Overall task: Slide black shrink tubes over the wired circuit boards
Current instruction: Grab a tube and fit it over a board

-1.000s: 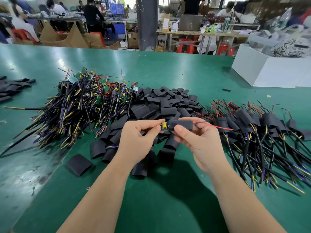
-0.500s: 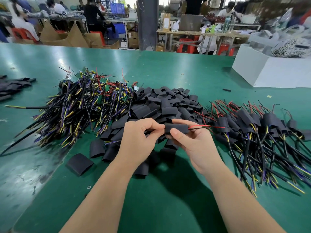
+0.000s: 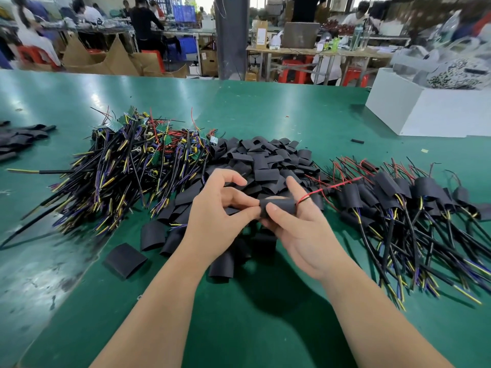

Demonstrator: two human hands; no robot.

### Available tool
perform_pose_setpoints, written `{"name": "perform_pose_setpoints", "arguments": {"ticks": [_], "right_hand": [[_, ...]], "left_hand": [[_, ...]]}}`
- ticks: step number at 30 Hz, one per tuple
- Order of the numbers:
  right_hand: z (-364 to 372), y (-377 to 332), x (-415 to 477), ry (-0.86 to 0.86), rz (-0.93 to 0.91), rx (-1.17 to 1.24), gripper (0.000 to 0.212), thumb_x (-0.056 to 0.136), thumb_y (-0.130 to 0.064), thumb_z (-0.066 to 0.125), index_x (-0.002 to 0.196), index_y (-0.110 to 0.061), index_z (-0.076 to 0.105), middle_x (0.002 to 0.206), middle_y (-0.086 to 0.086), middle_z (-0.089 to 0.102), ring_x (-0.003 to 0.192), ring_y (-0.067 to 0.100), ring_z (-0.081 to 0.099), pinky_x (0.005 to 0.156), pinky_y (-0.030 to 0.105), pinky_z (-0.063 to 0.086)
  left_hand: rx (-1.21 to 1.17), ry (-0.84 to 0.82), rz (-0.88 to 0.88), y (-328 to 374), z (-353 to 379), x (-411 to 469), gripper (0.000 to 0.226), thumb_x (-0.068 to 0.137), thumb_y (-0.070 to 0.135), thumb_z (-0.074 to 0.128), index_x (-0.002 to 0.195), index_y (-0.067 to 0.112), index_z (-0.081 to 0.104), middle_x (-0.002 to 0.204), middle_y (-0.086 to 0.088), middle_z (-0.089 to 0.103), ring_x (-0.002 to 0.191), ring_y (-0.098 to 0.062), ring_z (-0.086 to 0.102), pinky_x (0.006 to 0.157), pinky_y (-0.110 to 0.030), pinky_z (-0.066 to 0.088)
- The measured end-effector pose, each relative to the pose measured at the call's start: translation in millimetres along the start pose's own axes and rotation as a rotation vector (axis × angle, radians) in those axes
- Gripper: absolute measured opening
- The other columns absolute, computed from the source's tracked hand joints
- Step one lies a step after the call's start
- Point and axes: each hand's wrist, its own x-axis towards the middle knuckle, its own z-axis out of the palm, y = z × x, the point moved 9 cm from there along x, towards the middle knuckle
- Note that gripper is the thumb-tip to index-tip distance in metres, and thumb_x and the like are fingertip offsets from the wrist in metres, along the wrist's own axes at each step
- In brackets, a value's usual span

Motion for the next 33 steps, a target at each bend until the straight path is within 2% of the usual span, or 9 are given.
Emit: {"name": "perform_pose_setpoints", "arguments": {"ticks": [5, 8, 10, 15, 17, 20, 24, 30, 33], "right_hand": [[-35, -40, 5, 0.216, -0.060, 0.401, 0.023, 0.070, -0.008, 0.063, 0.092, -0.001, 0.059, 0.076, 0.008, 0.063, 0.059, 0.010, 0.065, 0.049, 0.013, 0.045], [-62, -70, 1, 0.251, -0.145, 0.528, 0.014, 0.083, -0.019, 0.059, 0.080, -0.006, 0.064, 0.072, 0.002, 0.063, 0.057, 0.008, 0.059, 0.054, 0.015, 0.044], [-84, -83, -3, 0.327, -0.204, 0.523, 0.014, 0.092, -0.019, 0.055, 0.081, -0.010, 0.056, 0.065, -0.002, 0.057, 0.054, 0.007, 0.057, 0.052, 0.017, 0.045], [-126, -124, -27, 0.738, -0.451, -0.263, 0.006, 0.086, -0.013, 0.068, 0.087, -0.016, 0.063, 0.060, -0.005, 0.060, 0.043, 0.006, 0.053, 0.045, 0.020, 0.045], [-124, -138, -35, 0.849, -0.504, -0.722, 0.014, 0.084, -0.015, 0.067, 0.097, -0.018, 0.070, 0.076, 0.001, 0.067, 0.058, 0.014, 0.064, 0.065, 0.032, 0.056], [-110, -143, -39, 0.949, -0.478, -1.246, 0.026, 0.082, -0.010, 0.062, 0.106, -0.016, 0.073, 0.109, 0.012, 0.063, 0.100, 0.032, 0.058, 0.093, 0.033, 0.040], [-93, -129, -37, 0.934, -0.410, -1.332, 0.029, 0.081, -0.012, 0.063, 0.107, -0.022, 0.071, 0.125, 0.012, 0.050, 0.113, 0.038, 0.045, 0.097, 0.047, 0.030], [-74, -110, -25, 0.775, -0.421, -1.328, 0.024, 0.081, -0.011, 0.063, 0.099, -0.022, 0.072, 0.118, 0.005, 0.053, 0.114, 0.027, 0.047, 0.098, 0.045, 0.029], [-67, -104, -23, 0.698, -0.467, -1.251, 0.023, 0.081, -0.005, 0.061, 0.095, -0.019, 0.073, 0.109, 0.004, 0.056, 0.099, 0.019, 0.053, 0.097, 0.032, 0.037]], "left_hand": [[-0.071, 0.217, 0.016, -3, -37, 6, 0.019, 0.083, 0.030, 0.067, 0.097, 0.030, 0.055, 0.092, 0.003, 0.070, 0.087, -0.012, 0.065, 0.081, -0.029, 0.050], [0.254, 0.473, -0.166, -26, -80, 3, 0.012, 0.090, 0.024, 0.060, 0.101, 0.029, 0.059, 0.100, 0.012, 0.064, 0.093, -0.007, 0.059, 0.089, -0.036, 0.049], [0.589, 0.505, -0.359, -46, -99, -1, 0.027, 0.090, 0.021, 0.055, 0.116, 0.024, 0.058, 0.120, 0.001, 0.059, 0.111, -0.020, 0.053, 0.099, -0.042, 0.040], [0.966, 0.322, -0.614, -76, -106, -5, 0.038, 0.093, 0.022, 0.049, 0.131, 0.020, 0.053, 0.136, -0.011, 0.047, 0.126, -0.034, 0.037, 0.101, -0.047, 0.027], [1.001, 0.336, -0.610, -78, -108, -4, 0.032, 0.094, 0.027, 0.051, 0.124, 0.025, 0.060, 0.129, -0.010, 0.052, 0.122, -0.035, 0.040, 0.100, -0.046, 0.026], [1.039, 0.407, -0.584, -75, -114, -2, 0.027, 0.091, 0.037, 0.057, 0.115, 0.029, 0.067, 0.115, -0.010, 0.060, 0.115, -0.035, 0.044, 0.096, -0.044, 0.026], [1.028, 0.483, -0.571, -75, -123, 1, 0.017, 0.091, 0.038, 0.060, 0.100, 0.031, 0.072, 0.091, -0.002, 0.068, 0.100, -0.031, 0.052, 0.091, -0.042, 0.026], [0.913, 0.663, -0.466, -63, -130, -3, 0.018, 0.095, 0.023, 0.047, 0.100, 0.018, 0.063, 0.075, -0.001, 0.067, 0.082, -0.028, 0.057, 0.093, -0.041, 0.024], [0.714, 0.770, -0.280, -45, -131, -4, 0.018, 0.097, 0.020, 0.042, 0.103, 0.017, 0.058, 0.079, 0.009, 0.069, 0.072, -0.005, 0.055, 0.092, -0.037, 0.027]]}}
